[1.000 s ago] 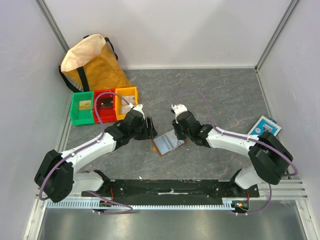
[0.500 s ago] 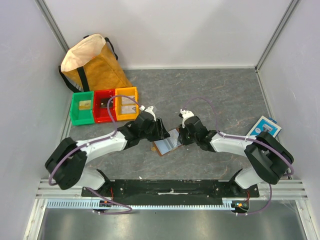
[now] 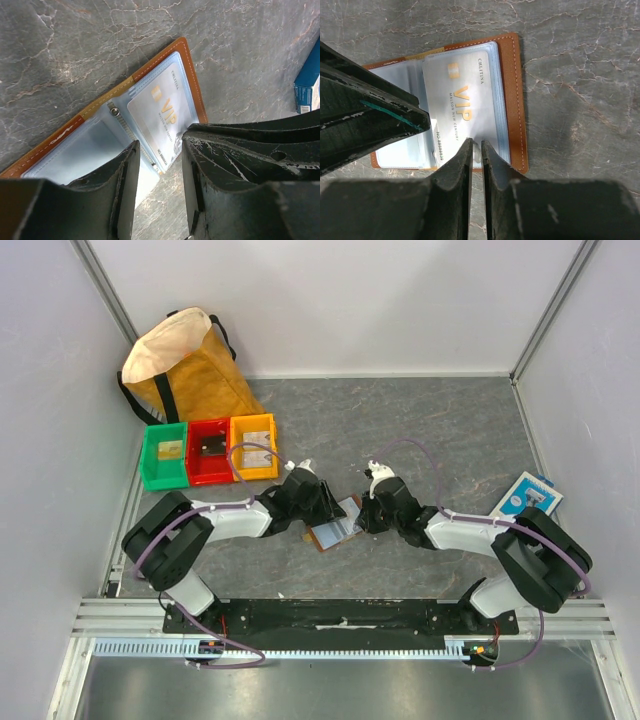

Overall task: Take the credit cards out of the card holder
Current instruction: Remove the credit card from the card holder.

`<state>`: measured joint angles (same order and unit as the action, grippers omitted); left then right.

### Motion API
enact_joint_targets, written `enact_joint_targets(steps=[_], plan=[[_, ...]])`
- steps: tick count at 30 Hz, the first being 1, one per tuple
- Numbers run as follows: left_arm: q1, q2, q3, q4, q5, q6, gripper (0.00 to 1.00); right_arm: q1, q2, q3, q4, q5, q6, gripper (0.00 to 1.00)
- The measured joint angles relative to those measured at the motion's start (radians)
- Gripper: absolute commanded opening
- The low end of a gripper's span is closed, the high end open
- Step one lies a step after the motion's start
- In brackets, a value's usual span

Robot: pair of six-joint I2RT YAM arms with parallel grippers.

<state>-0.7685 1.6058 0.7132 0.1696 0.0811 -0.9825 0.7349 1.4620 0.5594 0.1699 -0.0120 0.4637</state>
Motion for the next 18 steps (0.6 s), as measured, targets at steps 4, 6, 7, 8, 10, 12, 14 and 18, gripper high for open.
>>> enact_joint_targets(steps=[4,6,7,8,10,12,14,18], plan=[[-0.003,0.015,-0.002,0.018,0.0,-0.019,0.44,0.0,-0.001,-0.003,0.003,-0.001,0.014,0.18],[-0.003,0.022,-0.002,0.026,0.0,-0.024,0.42,0.0,-0.001,-0.003,0.003,-0.001,0.016,0.18],[-0.003,0.028,-0.003,0.03,0.0,-0.026,0.41,0.0,-0.001,-0.003,0.003,-0.002,0.017,0.18],[-0.003,0.033,-0.003,0.034,0.0,-0.029,0.41,0.0,-0.001,-0.003,0.003,-0.003,0.018,0.18],[-0.003,0.048,-0.004,0.049,0.001,-0.035,0.41,0.0,-0.001,-0.003,0.003,-0.003,0.019,0.18],[-0.003,0.058,-0.004,0.06,0.001,-0.041,0.4,0.0,-0.001,-0.003,0.003,-0.003,0.019,0.18],[-0.003,0.064,-0.004,0.071,0.001,-0.046,0.38,0.0,-0.001,-0.003,0.002,-0.003,0.019,0.18],[-0.003,0.074,-0.008,0.09,0.003,-0.055,0.31,-0.001,-0.001,-0.003,0.002,-0.01,0.019,0.18]])
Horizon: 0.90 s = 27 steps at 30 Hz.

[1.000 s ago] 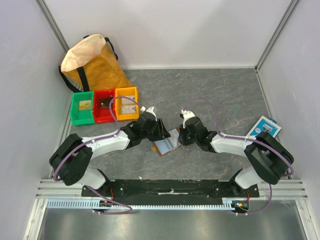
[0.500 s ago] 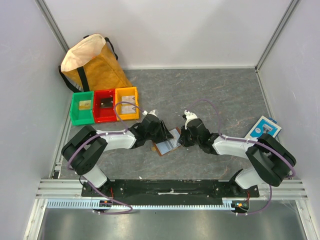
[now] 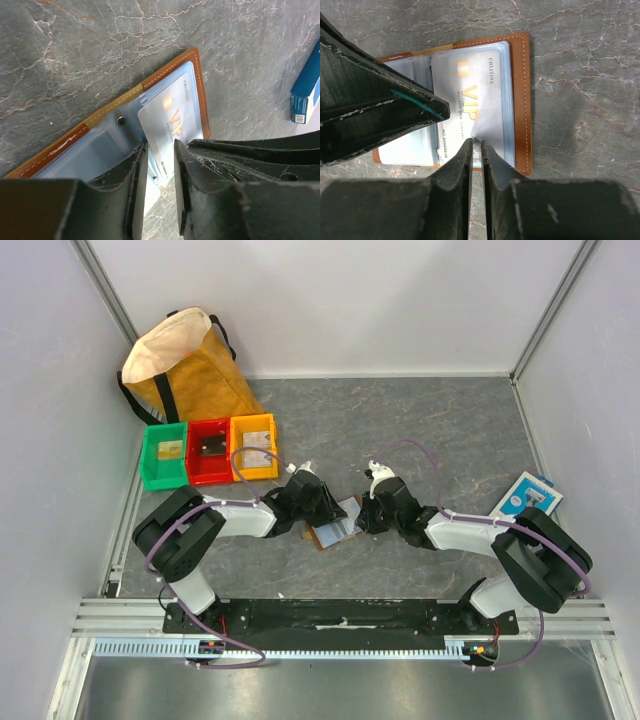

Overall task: Take the credit cards out of the card holder
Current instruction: Remove the credit card from the card holder.

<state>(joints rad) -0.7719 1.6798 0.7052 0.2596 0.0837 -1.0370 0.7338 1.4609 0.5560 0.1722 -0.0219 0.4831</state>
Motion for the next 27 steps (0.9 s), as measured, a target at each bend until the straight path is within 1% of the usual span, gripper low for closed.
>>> enact_joint_targets(steps=[3,6,8,14,19,23,27], plan=[[0.0,0.015,-0.002,0.024,0.003,-0.011,0.21,-0.001,-0.001,0.0,0.0,-0.005,0.0,0.18],[0.0,0.024,-0.012,0.048,0.007,-0.025,0.08,-0.001,-0.005,0.0,-0.005,-0.008,0.001,0.18],[0.0,0.025,-0.021,0.064,0.009,-0.033,0.03,-0.003,-0.007,0.0,-0.008,-0.009,0.003,0.18],[0.0,0.025,-0.043,0.111,0.026,-0.044,0.02,-0.012,-0.015,0.0,-0.022,-0.025,0.006,0.18],[0.0,0.023,-0.059,0.132,0.04,-0.044,0.02,-0.047,-0.027,0.003,-0.039,-0.041,0.004,0.18],[0.0,0.016,-0.067,0.132,0.053,-0.044,0.02,-0.079,-0.027,0.025,-0.053,-0.074,0.0,0.18],[0.0,0.015,-0.067,0.132,0.059,-0.044,0.02,-0.093,-0.011,0.036,-0.031,-0.116,0.002,0.17]])
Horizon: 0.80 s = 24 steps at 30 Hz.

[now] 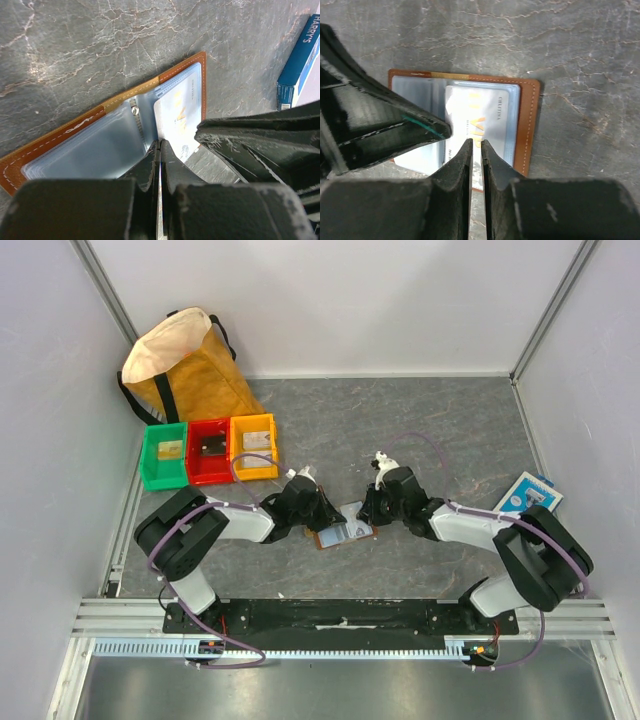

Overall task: Take the credit cards out of the card holder
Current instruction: Remove the credit card from the card holder.

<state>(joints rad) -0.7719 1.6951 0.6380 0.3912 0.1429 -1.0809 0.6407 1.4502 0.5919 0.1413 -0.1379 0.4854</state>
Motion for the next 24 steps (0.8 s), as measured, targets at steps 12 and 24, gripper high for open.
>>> enact_joint_targets(steps=[12,24], plan=[[0.002,-0.024,-0.023,-0.001,0.021,0.0,0.02,-0.101,0.061,-0.042,0.088,-0.13,0.076,0.15],[0.007,-0.082,-0.051,-0.048,0.017,0.0,0.02,-0.121,0.089,-0.062,0.143,-0.192,0.101,0.13]])
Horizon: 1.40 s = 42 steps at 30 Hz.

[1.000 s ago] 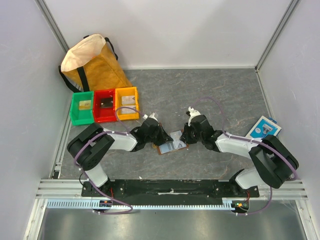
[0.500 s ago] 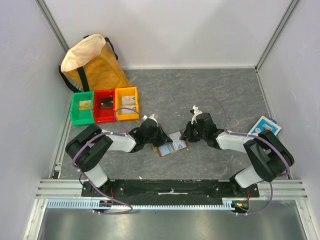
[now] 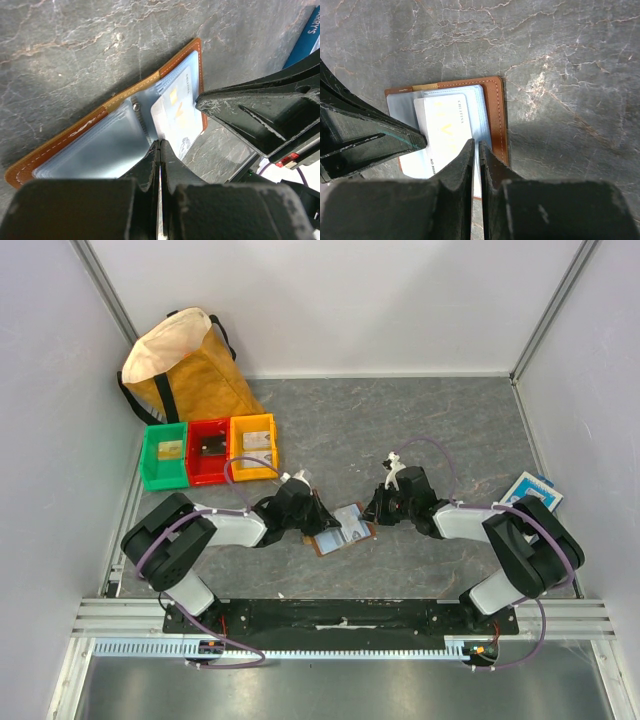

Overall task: Take the credit cards out of the card holder
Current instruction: Remove the credit card from the card holder.

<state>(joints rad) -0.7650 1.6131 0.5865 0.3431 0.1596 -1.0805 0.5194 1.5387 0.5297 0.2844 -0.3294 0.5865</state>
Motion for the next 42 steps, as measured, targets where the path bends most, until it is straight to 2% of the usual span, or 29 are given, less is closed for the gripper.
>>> enact_joint_targets(steps=[4,10,14,17,21,29,35,42], plan=[[0.0,-0.005,-0.013,-0.006,0.0,0.0,0.04,0.0,0.004,-0.002,0.009,-0.01,0.001,0.13],[0.0,-0.006,-0.019,-0.004,0.001,-0.001,0.3,-0.001,0.008,-0.008,0.026,-0.019,0.002,0.13],[0.0,-0.006,-0.019,0.012,0.005,-0.003,0.38,-0.001,0.014,-0.009,0.037,-0.032,0.002,0.13],[0.0,-0.006,-0.019,0.019,0.008,-0.004,0.37,-0.001,0.014,-0.012,0.044,-0.037,0.002,0.13],[0.0,-0.005,-0.019,0.018,0.008,-0.004,0.23,-0.001,0.014,-0.012,0.045,-0.037,0.002,0.13],[0.001,-0.003,-0.019,0.019,0.008,-0.005,0.02,-0.002,0.014,-0.016,0.051,-0.037,0.002,0.12],[0.001,-0.011,-0.04,0.04,0.006,-0.016,0.02,-0.002,0.014,-0.017,0.052,-0.032,0.003,0.12],[0.002,-0.117,-0.127,0.029,-0.011,-0.03,0.02,-0.002,0.013,-0.018,0.05,-0.028,0.005,0.12]])
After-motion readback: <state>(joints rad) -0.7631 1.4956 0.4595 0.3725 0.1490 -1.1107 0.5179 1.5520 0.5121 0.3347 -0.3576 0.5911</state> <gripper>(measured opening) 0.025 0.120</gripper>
